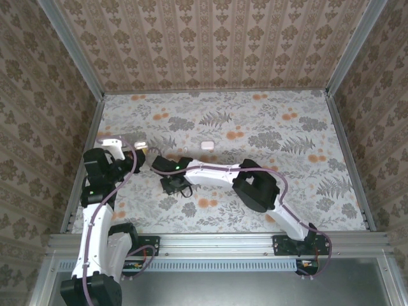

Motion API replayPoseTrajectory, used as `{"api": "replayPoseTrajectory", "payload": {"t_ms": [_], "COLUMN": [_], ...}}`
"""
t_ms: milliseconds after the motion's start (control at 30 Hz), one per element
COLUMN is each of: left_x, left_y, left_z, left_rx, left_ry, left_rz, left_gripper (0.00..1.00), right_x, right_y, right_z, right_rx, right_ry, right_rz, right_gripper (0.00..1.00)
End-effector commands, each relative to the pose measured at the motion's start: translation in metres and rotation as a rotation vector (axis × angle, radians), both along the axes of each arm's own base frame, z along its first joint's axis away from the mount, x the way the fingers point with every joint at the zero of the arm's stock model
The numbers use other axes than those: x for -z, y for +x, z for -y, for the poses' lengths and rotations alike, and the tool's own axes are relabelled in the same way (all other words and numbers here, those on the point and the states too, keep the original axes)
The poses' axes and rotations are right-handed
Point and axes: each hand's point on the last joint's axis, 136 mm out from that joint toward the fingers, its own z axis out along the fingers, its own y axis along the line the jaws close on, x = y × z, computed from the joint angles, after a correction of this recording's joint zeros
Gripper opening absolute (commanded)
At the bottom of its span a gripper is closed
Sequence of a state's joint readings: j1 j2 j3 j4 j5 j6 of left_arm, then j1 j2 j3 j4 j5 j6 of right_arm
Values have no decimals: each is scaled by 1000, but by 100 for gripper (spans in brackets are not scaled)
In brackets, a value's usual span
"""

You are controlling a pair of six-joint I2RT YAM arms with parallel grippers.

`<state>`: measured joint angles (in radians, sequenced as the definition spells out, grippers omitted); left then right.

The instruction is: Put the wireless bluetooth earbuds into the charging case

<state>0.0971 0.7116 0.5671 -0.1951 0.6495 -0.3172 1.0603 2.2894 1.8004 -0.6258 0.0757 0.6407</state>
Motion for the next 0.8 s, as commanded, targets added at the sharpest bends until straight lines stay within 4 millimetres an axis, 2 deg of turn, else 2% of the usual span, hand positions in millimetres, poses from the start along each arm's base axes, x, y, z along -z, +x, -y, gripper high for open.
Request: {"api": "replayPoseTrajectory", "payload": {"t_ms": [0,200,300,467,567,667,767], "left_x": [-8,-4,-1,5,8,11,12], "left_y": [-2,-1,1,5,4,2,-1], "left_z": [7,14,20,38,52,63,69], "left_rx": [45,77,100,155,195,231,253], "left_ry": [-4,-23,-32,-35,-18,2,8], "left_rz": [30,13,0,-17,-19,-18,-9], "left_gripper": [0,0,0,0,0,0,0], "right_x": [9,5,1,1,2,-2,-20], "right_y": [9,7,3,-18,-26,-13,5], "right_z": [61,140,168,181,186,200,208], "right_rx": [33,68,31,-185,-280,-246,-155], "right_ry": [-135,-218,-203,-198,-219,-260,-200], "right_rz": [-8,-35,-57,-136,-196,-171,-112], "right_gripper": [21,18,18,20,27,39,49]}}
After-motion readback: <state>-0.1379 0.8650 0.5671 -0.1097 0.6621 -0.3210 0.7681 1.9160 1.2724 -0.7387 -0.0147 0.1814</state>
